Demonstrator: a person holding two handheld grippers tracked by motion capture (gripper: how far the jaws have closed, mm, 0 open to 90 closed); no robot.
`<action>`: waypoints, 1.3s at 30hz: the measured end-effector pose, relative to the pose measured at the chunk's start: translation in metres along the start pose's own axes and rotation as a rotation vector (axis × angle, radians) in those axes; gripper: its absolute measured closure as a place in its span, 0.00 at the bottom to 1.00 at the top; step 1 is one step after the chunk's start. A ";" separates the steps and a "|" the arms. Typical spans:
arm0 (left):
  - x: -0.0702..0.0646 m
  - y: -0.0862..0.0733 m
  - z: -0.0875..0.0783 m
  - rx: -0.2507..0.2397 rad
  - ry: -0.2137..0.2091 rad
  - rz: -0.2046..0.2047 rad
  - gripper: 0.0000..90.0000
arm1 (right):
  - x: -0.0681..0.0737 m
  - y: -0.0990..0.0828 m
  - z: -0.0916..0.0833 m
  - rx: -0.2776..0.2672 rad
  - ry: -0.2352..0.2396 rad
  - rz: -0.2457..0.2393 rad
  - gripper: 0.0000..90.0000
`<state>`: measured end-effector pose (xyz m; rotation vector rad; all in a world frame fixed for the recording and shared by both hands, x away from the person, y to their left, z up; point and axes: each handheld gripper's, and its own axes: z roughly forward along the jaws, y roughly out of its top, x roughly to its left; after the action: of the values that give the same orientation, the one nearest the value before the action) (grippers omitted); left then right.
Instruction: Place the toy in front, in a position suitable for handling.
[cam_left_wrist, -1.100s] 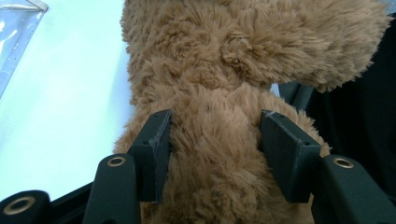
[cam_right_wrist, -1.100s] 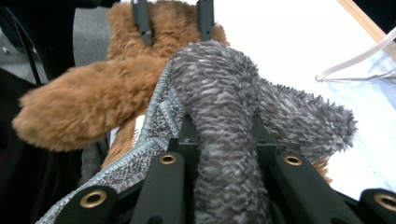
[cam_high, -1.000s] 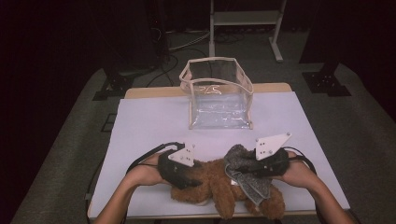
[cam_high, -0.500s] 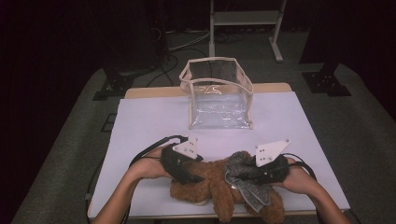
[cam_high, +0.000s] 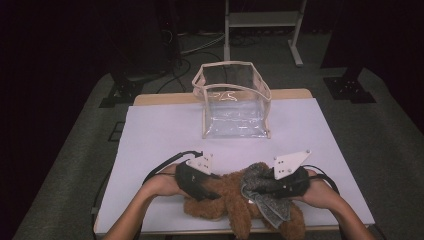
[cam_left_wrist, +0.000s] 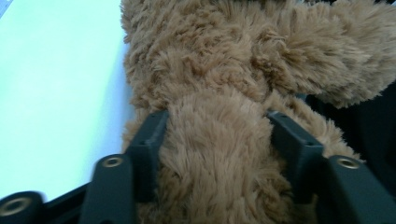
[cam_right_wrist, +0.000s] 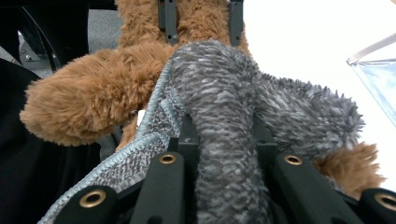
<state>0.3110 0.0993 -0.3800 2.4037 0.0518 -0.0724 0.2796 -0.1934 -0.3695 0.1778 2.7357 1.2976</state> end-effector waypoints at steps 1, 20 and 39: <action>0.000 0.000 0.000 0.000 0.004 0.001 0.52 | 0.000 0.000 0.000 0.000 -0.001 -0.001 0.80; 0.000 -0.001 -0.006 -0.047 0.034 -0.001 0.54 | -0.001 -0.001 -0.001 -0.006 -0.011 0.009 0.80; -0.010 -0.003 -0.010 -0.086 0.090 0.029 0.52 | -0.001 -0.002 -0.001 -0.013 -0.014 0.012 0.80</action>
<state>0.3016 0.1077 -0.3740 2.3206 0.0601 0.0508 0.2801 -0.1957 -0.3698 0.2012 2.7179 1.3117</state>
